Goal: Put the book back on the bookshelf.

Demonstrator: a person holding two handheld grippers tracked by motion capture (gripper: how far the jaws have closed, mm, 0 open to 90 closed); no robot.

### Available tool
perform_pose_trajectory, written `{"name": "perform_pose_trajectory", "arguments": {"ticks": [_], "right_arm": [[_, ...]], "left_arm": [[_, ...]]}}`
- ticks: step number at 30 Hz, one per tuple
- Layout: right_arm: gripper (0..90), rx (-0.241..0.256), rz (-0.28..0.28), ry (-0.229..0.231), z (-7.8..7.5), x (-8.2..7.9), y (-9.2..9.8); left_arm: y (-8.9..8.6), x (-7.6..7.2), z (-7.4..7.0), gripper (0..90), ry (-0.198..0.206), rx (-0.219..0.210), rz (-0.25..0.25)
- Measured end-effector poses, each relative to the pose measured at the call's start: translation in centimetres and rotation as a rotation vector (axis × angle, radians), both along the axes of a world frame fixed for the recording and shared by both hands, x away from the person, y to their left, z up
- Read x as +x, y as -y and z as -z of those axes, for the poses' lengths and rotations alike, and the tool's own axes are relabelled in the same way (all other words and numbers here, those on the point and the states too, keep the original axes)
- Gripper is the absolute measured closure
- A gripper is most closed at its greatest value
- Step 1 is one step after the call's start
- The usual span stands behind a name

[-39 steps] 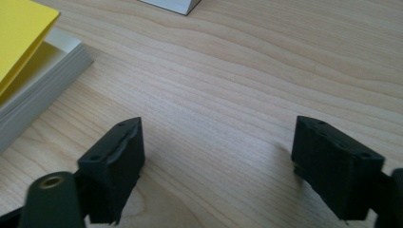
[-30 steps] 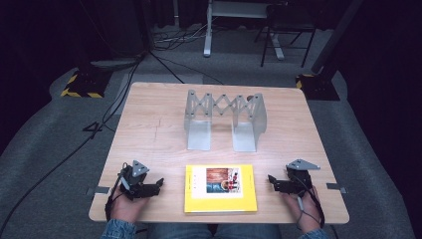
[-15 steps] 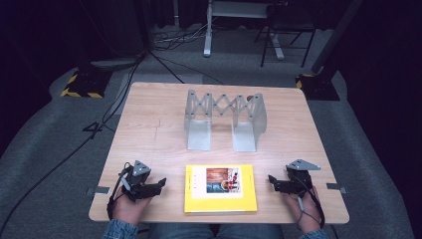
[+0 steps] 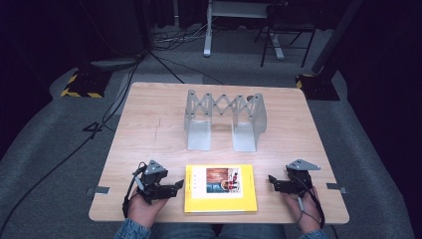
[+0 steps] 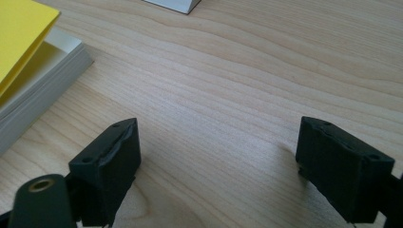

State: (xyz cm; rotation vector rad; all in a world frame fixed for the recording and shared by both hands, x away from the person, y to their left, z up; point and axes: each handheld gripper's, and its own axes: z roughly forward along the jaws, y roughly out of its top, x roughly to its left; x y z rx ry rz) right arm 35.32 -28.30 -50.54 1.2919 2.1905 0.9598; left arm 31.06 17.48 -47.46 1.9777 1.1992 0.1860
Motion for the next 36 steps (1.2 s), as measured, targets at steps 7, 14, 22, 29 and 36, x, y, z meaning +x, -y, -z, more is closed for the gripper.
{"name": "perform_pose_trajectory", "arguments": {"ticks": [7,14,22,29,36], "right_arm": [[19.6,0.001,-0.008,0.003,0.0,-0.1,0.0],[45.7,0.021,-0.091,-0.016,-0.6,-1.7,-0.7],[44.5,0.041,-0.136,-0.005,-1.2,-2.6,-1.9],[44.3,0.147,-0.222,-0.029,-1.9,-3.4,-2.1],[45.2,0.152,-0.37,-0.072,-1.5,-3.8,-4.2]], "left_arm": [[2.0,-0.1,0.5,26.2,-0.031,0.018,0.055],[3.1,0.0,1.4,27.0,-0.053,0.066,0.091],[3.3,0.1,1.8,30.8,-0.09,0.027,0.135],[3.6,-0.1,1.8,31.8,-0.086,0.024,0.129],[3.7,-0.1,1.7,32.8,-0.1,0.026,0.114]]}}
